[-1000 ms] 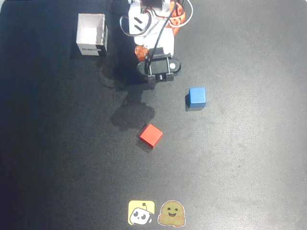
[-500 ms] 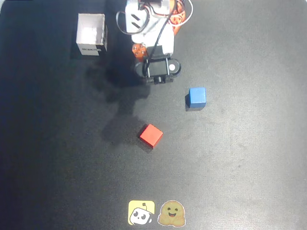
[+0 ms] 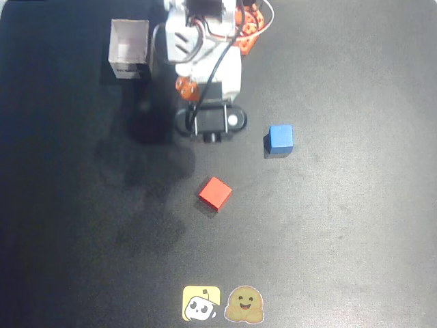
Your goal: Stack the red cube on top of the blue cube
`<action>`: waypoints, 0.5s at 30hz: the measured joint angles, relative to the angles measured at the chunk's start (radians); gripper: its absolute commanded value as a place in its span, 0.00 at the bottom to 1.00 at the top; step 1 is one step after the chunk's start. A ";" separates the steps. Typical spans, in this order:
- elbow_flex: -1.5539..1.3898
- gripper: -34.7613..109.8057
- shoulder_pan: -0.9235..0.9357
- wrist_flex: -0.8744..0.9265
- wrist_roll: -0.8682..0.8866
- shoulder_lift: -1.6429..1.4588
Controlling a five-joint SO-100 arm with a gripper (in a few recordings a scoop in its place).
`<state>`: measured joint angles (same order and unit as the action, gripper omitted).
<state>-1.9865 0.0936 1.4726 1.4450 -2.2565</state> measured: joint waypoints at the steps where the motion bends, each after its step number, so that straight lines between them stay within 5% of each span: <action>1: 0.023 0.24 -0.002 0.000 0.002 0.025; 15: 0.393 0.24 0.000 0.006 0.026 0.423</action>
<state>-1.5938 0.0936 1.4788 1.4711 -1.8331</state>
